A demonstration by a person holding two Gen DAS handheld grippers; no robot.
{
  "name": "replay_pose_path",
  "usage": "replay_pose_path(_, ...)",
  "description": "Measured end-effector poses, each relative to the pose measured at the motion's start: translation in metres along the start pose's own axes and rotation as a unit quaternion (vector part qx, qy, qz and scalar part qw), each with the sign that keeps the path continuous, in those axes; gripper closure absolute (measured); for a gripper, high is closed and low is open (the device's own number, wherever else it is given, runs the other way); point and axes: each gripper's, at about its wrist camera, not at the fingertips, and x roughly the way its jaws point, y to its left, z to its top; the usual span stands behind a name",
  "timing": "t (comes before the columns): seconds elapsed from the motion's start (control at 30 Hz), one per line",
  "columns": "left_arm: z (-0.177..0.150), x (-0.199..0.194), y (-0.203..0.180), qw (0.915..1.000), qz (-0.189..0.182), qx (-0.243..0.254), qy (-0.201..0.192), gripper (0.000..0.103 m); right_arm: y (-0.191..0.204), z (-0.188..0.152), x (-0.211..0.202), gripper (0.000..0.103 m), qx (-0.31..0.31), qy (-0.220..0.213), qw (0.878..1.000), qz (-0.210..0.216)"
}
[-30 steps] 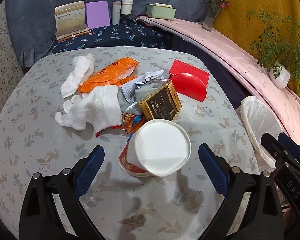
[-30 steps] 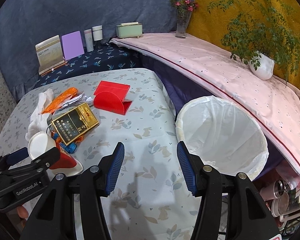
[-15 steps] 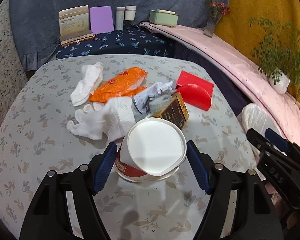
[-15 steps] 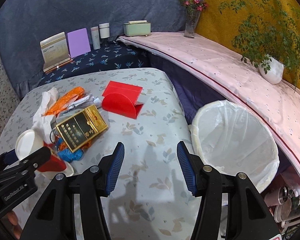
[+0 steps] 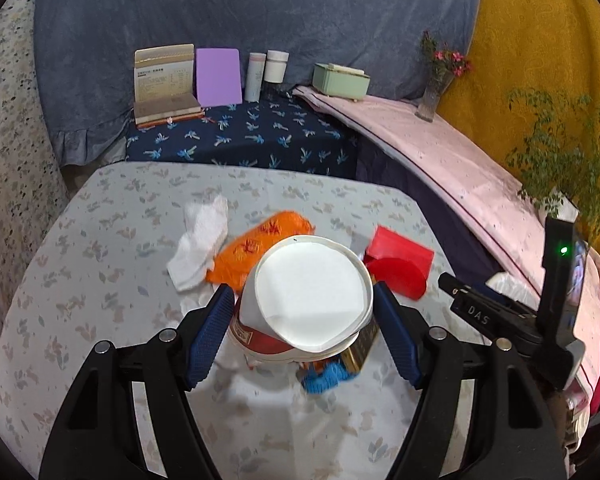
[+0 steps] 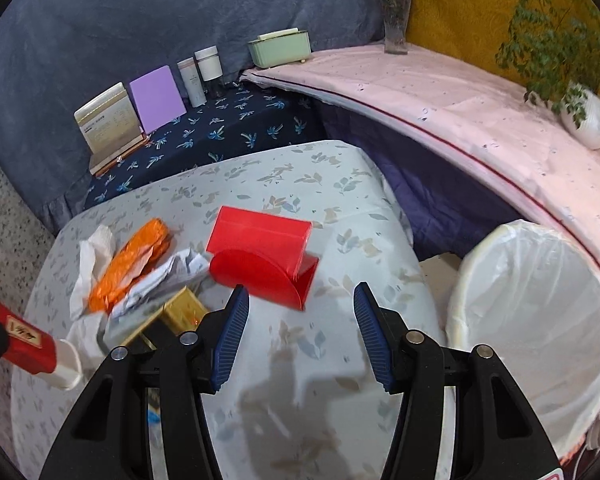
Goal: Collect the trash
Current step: 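Lift the paper cup with the left tool while the right tool grasps the red box, then carry the cup and red box over the bin and open both tools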
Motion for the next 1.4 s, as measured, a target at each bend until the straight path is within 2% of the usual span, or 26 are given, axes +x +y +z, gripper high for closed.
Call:
replay_pose_path(0.3, 0.033, 0.036, 0.001, 0.9999, 0.008, -0.004, -0.008, 0.035, 0.001, 0.022, 0.054, 0.051, 0.004, 0.029, 0.999, 0.015)
replay_pose_path(0.37, 0.035, 0.044, 0.001, 0.9999, 0.010, -0.004, -0.005, 0.035, 0.002, 0.023, 0.060, 0.057, 0.002, 0.036, 0.999, 0.020)
replay_pose_path(0.43, 0.035, 0.052, 0.000, 0.9999, 0.011, -0.003, 0.000, 0.035, 0.004, 0.022, 0.063, 0.070, 0.000, 0.038, 0.999, 0.030)
replay_pose_path(0.57, 0.032, 0.060, -0.001, 0.9999, 0.011, -0.002, 0.007, 0.035, 0.009, 0.017, 0.059, 0.085, -0.007, 0.034, 0.999, 0.037)
replay_pose_path(0.63, 0.031, 0.061, -0.003, 0.9999, 0.011, 0.000, 0.009, 0.035, 0.009, 0.015, 0.053, 0.098, -0.005, 0.031, 0.998, 0.048)
replay_pose_path(0.77, 0.028, 0.056, -0.009, 0.9999, 0.008, 0.003, 0.008, 0.035, 0.010, 0.012, 0.031, 0.100, -0.007, 0.014, 0.998, 0.058)
replay_pose_path(0.97, 0.026, 0.040, -0.026, 0.9999, -0.002, 0.013, -0.001, 0.035, -0.002, 0.015, -0.011, 0.102, -0.003, -0.021, 0.998, 0.051)
replay_pose_path(1.17, 0.022, 0.023, -0.058, 0.9992, -0.023, 0.031, -0.008, 0.035, -0.031, 0.019, -0.056, 0.102, 0.008, -0.058, 0.998, 0.024)
replay_pose_path(1.4, 0.011, 0.013, -0.113, 0.9959, -0.063, 0.065, -0.003, 0.035, -0.082, 0.012, -0.096, 0.102, 0.037, -0.082, 0.996, -0.007)
